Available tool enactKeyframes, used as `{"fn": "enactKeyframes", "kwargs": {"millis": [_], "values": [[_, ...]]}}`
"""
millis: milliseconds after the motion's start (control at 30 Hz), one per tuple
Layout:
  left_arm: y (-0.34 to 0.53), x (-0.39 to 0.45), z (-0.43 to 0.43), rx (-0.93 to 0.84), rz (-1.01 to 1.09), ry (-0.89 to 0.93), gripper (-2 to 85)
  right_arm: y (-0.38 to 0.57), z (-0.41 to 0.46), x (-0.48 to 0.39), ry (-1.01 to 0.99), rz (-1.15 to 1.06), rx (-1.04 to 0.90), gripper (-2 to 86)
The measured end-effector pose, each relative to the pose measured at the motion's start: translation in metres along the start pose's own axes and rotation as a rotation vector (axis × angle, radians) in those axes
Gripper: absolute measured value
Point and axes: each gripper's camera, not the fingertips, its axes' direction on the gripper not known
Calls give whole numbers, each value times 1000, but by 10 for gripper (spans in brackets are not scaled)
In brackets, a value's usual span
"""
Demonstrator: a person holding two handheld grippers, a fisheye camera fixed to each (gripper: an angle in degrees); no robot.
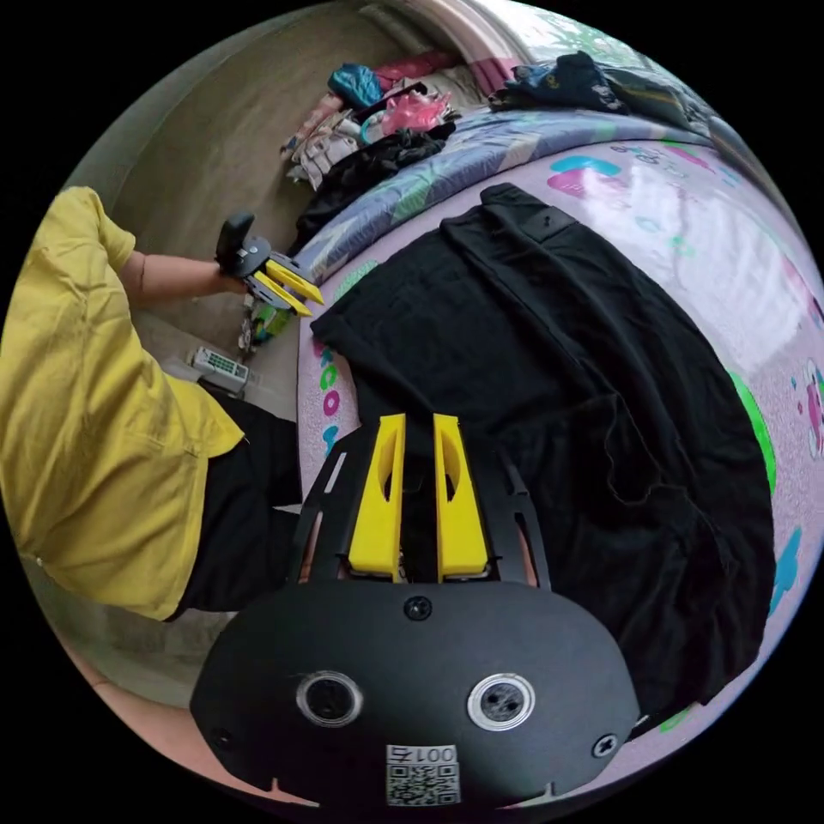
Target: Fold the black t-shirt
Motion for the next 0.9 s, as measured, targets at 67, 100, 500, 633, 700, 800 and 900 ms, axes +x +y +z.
{"fn": "enactKeyframes", "kwargs": {"millis": [67,100,500,633,700,800,900], "values": [[11,10,8,-17,41,-53,36,-11,21,-5,13,-4,-76,80],[18,15,12,-29,60,-82,38,-13,26,-6,11,-6,-89,81],[55,49,24,3,304,-200,20,-45,72,-38,183,-114,-254,74],[53,41,24,1,325,-193,9,-54,92,-39,200,-168,-343,72],[52,36,22,-2,333,-182,-1,-56,102,-39,210,-193,-386,67],[48,23,15,-26,324,-135,-9,-58,110,-41,235,-220,-407,40],[41,-4,-7,-12,259,-29,-10,-59,104,-38,214,-200,-394,22]]}}
